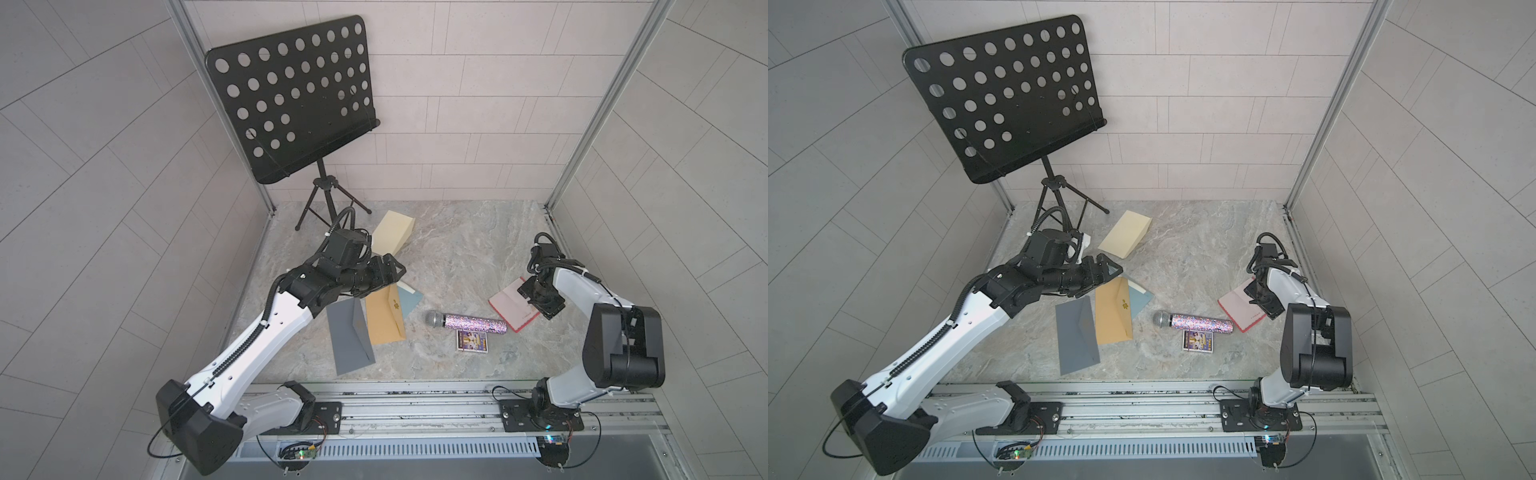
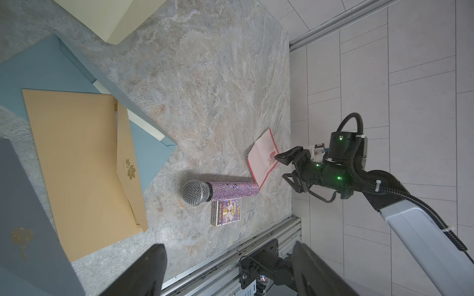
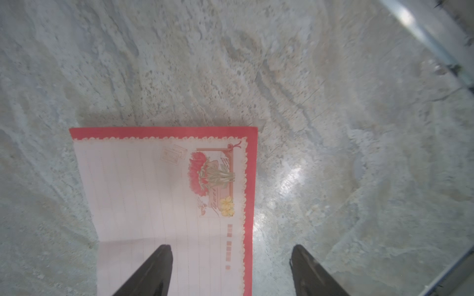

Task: Take the letter paper out of the envelope
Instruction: Place the letter paper at the center of the board, then pick up the envelope from the center of the board.

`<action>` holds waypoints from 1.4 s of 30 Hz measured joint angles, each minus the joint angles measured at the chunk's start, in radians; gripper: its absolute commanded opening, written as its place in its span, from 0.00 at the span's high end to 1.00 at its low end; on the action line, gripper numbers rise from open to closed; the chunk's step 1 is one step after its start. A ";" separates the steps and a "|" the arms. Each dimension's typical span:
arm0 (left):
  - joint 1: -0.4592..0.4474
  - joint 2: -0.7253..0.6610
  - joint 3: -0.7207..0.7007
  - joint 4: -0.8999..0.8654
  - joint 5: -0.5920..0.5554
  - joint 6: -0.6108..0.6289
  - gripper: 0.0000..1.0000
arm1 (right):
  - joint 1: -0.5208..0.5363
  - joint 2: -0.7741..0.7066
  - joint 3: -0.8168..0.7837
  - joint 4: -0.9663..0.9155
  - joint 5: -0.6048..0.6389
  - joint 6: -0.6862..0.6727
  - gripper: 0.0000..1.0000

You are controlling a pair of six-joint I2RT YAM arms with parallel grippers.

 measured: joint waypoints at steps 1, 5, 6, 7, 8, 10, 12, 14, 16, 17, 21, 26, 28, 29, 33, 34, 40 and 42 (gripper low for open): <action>0.000 0.000 0.000 -0.001 -0.003 0.000 0.15 | 0.010 -0.008 0.022 -0.023 0.022 0.010 0.19; 0.000 0.000 0.000 -0.014 -0.011 0.000 0.15 | 0.055 -0.030 0.108 -0.092 0.100 0.024 0.19; 0.000 0.000 0.000 -0.021 -0.016 0.000 0.15 | 0.071 -0.037 0.134 -0.110 0.121 0.025 0.19; 0.000 0.000 0.000 -0.029 -0.023 0.000 0.15 | 0.088 -0.043 0.157 -0.124 0.141 0.023 0.19; 0.000 0.000 0.000 -0.035 -0.029 0.001 0.15 | 0.104 -0.051 0.177 -0.132 0.159 0.018 0.19; 0.004 0.000 0.000 -0.053 -0.046 0.001 0.16 | 0.166 -0.074 0.229 -0.130 0.201 -0.018 0.19; 0.017 0.000 0.000 -0.076 -0.055 0.001 0.17 | 0.251 -0.101 0.280 -0.104 0.232 -0.072 0.20; 0.038 0.000 0.000 -0.102 -0.061 0.000 0.18 | 0.357 -0.120 0.332 -0.063 0.258 -0.143 0.23; 0.066 0.000 0.000 -0.129 -0.070 -0.002 0.20 | 0.491 -0.130 0.375 0.002 0.271 -0.230 0.26; 0.078 -0.002 -0.002 -0.140 -0.071 -0.004 0.21 | 0.547 -0.132 0.384 0.032 0.272 -0.265 0.27; 0.128 -0.023 -0.049 -0.169 -0.084 -0.022 0.27 | 0.761 -0.134 0.333 0.189 0.195 -0.431 0.32; 0.183 -0.039 -0.150 -0.204 -0.079 -0.054 0.32 | 0.846 -0.093 0.214 0.292 0.047 -0.576 0.35; 0.200 -0.040 -0.196 -0.204 -0.069 -0.070 0.34 | 0.861 -0.052 0.188 0.317 0.004 -0.639 0.35; 0.204 -0.040 -0.213 -0.203 -0.064 -0.078 0.34 | 0.866 -0.032 0.184 0.322 -0.012 -0.664 0.35; 0.211 -0.035 -0.268 -0.191 -0.029 -0.103 0.38 | 0.881 0.097 0.223 0.319 -0.060 -0.769 0.34; 0.211 -0.026 -0.272 -0.188 -0.015 -0.106 0.39 | 0.885 0.139 0.249 0.311 -0.062 -0.793 0.34; 0.211 0.062 -0.297 -0.129 0.055 -0.110 0.45 | 0.893 0.311 0.361 0.299 -0.023 -0.872 0.37; 0.211 0.077 -0.311 -0.117 0.065 -0.116 0.46 | 0.893 0.351 0.389 0.299 -0.014 -0.888 0.40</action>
